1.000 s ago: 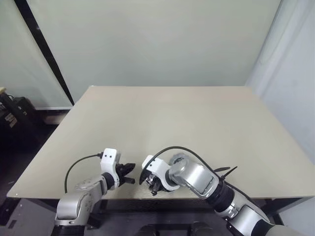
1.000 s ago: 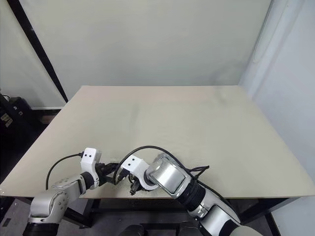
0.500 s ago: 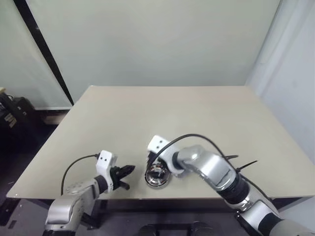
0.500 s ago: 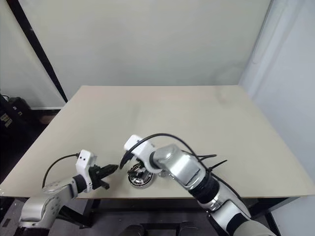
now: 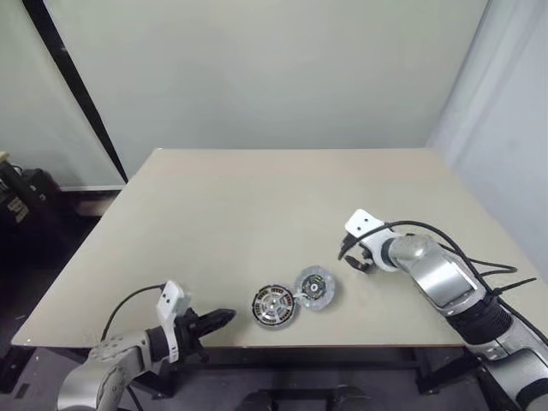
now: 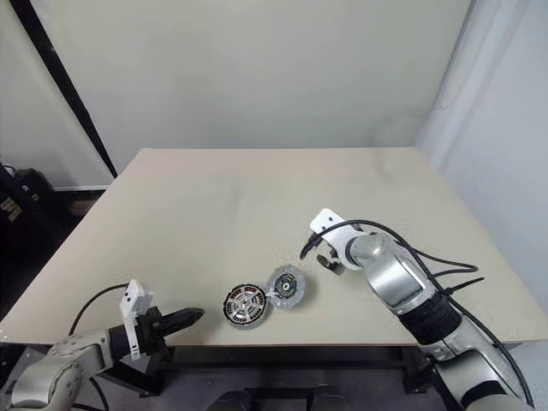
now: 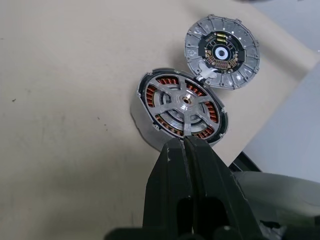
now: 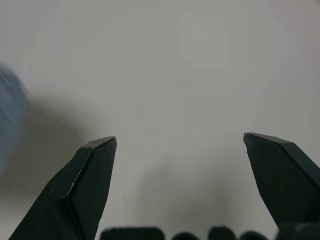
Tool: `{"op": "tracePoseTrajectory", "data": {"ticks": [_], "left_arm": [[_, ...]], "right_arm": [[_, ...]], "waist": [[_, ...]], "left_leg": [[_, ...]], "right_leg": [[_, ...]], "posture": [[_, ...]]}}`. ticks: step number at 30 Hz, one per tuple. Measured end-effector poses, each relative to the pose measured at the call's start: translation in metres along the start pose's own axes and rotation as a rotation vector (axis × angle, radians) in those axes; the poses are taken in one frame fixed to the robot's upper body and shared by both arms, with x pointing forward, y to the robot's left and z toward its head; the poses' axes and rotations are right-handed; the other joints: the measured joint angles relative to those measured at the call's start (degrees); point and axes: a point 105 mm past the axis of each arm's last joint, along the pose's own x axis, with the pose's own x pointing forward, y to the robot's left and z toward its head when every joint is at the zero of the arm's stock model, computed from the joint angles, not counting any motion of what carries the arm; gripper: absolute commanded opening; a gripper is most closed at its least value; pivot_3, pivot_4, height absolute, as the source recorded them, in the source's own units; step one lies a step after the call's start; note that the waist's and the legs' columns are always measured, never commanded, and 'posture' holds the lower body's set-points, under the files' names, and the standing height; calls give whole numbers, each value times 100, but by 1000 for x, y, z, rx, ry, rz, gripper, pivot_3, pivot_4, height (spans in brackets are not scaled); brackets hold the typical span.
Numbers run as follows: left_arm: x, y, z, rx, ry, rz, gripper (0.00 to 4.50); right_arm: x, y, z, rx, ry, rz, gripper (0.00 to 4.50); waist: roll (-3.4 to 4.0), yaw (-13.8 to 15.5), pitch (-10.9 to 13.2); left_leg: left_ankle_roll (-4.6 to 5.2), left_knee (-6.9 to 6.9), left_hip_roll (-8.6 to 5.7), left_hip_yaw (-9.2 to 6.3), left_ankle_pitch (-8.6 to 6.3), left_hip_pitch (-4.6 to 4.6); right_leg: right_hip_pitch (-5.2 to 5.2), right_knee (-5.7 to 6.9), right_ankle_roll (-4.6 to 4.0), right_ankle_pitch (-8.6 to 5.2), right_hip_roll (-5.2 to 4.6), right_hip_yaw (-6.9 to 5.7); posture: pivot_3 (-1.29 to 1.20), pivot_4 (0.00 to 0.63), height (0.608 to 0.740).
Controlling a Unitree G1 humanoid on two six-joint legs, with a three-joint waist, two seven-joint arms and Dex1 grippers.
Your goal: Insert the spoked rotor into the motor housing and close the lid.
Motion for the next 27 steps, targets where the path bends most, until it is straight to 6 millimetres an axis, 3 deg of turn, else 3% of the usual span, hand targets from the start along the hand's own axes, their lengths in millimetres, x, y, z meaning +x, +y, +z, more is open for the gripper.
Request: {"op": "tracePoseTrajectory", "data": {"ticks": [4, 6, 8, 11, 16, 20, 23, 27], "left_arm": [[0, 1, 0, 7, 9, 2, 0], [-1, 1, 0, 11, 14, 5, 0], [-2, 2, 0, 16, 20, 11, 0], [-4, 4, 0, 14, 25, 23, 0], [-7, 4, -6, -2, 44, 38, 0], [-6, 2, -5, 6, 45, 47, 0], [-5, 0, -2, 20, 40, 47, 0], [-5, -2, 0, 31, 38, 47, 0]], "right_arm": [[12, 23, -27, -19, 65, 84, 4438], [17, 38, -31, 10, 65, 133, 4438], [20, 56, -22, 72, 21, 198, 4438], [18, 86, 8, 199, -79, 312, 4438], [8, 112, 51, 343, -191, 429, 4438], [9, 132, 63, 368, -206, 465, 4438], [14, 148, 60, 342, -177, 483, 4438], [18, 152, 59, 311, -190, 487, 4438]], "waist": [[-1, 6, 1], [-1, 4, 2], [0, 1, 3], [4, 5, 5], [5, 9, 4], [6, 7, 5], [7, 5, 5], [6, 6, 5]], "left_leg": [[2, 0, 2, -2, -1, 0], [2, 2, 2, -1, -1, -1], [2, 4, 6, 0, -1, 1], [2, 3, 10, -5, 0, 2], [1, 4, 7, -9, -1, 4], [0, 4, 6, -9, -2, 5], [0, 4, 7, -8, -1, 6], [0, 4, 7, -8, -1, 7]], "right_leg": [[6, -8, 0, 0, 2, -2], [7, -9, 1, 0, 3, 0], [7, -9, 1, 1, 6, 0], [6, -5, 1, 1, 11, -3], [5, -8, 1, 2, 9, -3], [5, -8, 1, 2, 8, -2], [3, -8, 1, 2, 8, -2], [4, -8, 1, 2, 8, -3]], "posture": [[0, 0, 740], [0, 0, 740], [0, 0, 740], [0, 0, 740], [0, 0, 740], [0, 0, 740], [0, 0, 740], [0, 0, 740]]}}
